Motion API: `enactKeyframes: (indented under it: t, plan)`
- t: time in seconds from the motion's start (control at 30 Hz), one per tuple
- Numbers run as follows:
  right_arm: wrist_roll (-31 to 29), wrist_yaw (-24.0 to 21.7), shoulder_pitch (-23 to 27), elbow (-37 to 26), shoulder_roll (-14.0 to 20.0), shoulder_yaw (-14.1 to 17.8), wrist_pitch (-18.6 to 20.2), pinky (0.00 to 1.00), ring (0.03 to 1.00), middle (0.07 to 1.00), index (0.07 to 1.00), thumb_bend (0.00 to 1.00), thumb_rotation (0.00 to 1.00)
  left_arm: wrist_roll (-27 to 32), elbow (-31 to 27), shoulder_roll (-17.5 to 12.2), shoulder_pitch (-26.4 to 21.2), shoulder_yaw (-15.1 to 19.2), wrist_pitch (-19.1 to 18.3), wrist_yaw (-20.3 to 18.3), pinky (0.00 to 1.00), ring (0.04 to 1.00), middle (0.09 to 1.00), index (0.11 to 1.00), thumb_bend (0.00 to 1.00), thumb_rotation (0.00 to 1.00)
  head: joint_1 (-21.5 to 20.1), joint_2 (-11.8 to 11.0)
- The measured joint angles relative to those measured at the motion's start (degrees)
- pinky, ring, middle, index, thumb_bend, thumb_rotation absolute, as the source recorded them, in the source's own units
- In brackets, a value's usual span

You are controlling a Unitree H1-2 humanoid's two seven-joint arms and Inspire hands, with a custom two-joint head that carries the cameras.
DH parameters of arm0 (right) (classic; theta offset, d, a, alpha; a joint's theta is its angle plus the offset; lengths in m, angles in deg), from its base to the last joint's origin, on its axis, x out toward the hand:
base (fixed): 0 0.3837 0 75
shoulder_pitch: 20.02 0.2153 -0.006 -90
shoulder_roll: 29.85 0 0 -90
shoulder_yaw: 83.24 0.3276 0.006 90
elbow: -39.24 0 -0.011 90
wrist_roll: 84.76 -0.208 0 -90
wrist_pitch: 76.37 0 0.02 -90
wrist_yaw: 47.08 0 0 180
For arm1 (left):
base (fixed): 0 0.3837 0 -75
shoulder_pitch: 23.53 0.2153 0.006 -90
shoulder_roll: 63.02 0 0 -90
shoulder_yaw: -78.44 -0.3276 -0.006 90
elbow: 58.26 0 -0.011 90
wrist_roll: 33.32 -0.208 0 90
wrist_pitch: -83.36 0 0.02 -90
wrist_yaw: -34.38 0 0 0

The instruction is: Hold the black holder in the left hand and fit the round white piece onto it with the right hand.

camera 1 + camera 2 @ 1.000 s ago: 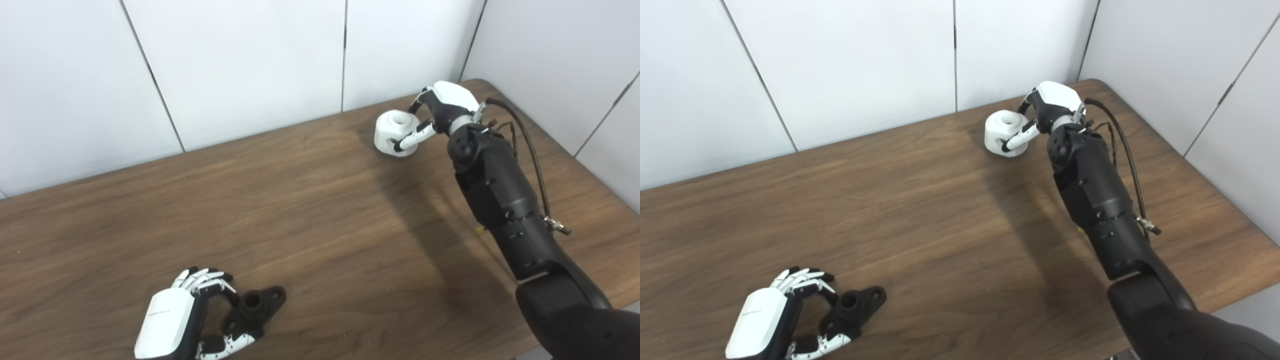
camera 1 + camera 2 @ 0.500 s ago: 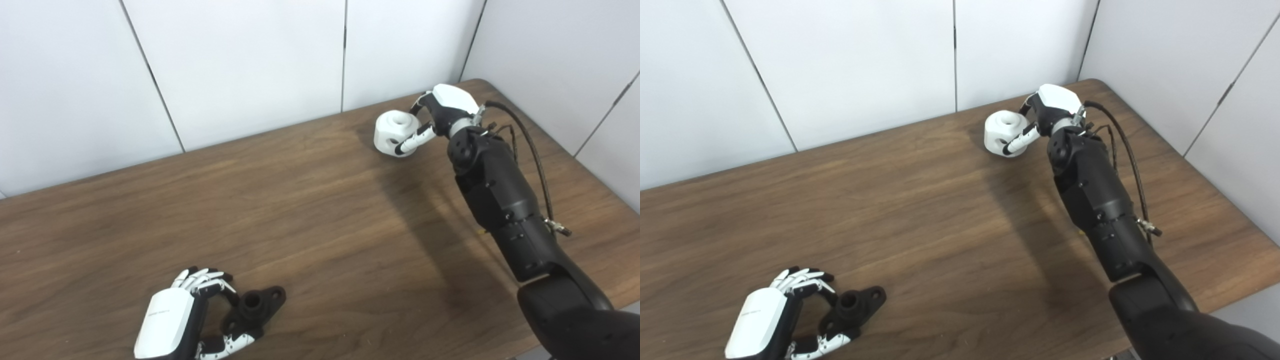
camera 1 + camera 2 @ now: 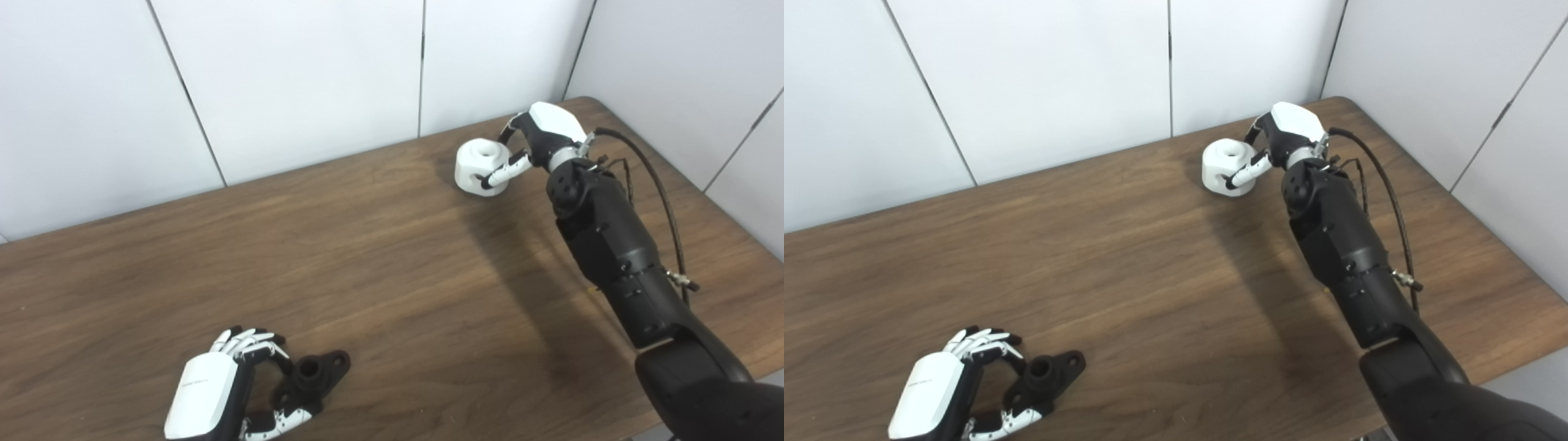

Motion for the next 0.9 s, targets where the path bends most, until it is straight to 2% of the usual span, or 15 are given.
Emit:
enactKeyframes:
  t: [0.2, 0.47, 0.7, 0.9]
  plan:
    - [-2.32, 4.87, -0.86, 0.18, 0.02, -0.37, -0.74, 1.00, 1.000, 0.847, 0.484, 0.52, 0.14, -0.01, 0.00, 0.09, 0.00, 0.00, 0.00, -0.04, 0.92, 0.818, 0.740, 0.485, 0.52, 0.04, 0.09, 0.00]
    - [-4.45, 6.74, -1.27, 0.29, 0.61, -1.86, -0.75, 1.00, 1.000, 0.842, 0.485, 0.52, 0.14, -0.06, -0.05, 0.13, -0.01, 0.04, -0.02, -0.14, 0.91, 0.817, 0.740, 0.484, 0.52, 0.04, 0.44, -0.09]
    - [-5.94, 7.09, -1.70, -0.15, 1.84, -2.58, -0.90, 1.00, 1.000, 0.843, 0.485, 0.52, 0.14, -0.20, -0.05, 0.52, -0.02, 0.04, -0.12, -0.14, 0.91, 0.816, 0.737, 0.484, 0.52, 0.04, 2.19, -0.09]
    - [-7.49, 5.55, -3.44, -6.57, 2.69, -2.95, -0.69, 1.00, 0.981, 0.843, 0.486, 0.52, 0.14, -0.60, -0.06, 0.65, 0.00, -0.05, -0.25, -0.06, 0.91, 0.818, 0.738, 0.485, 0.52, 0.04, 4.74, 0.35]
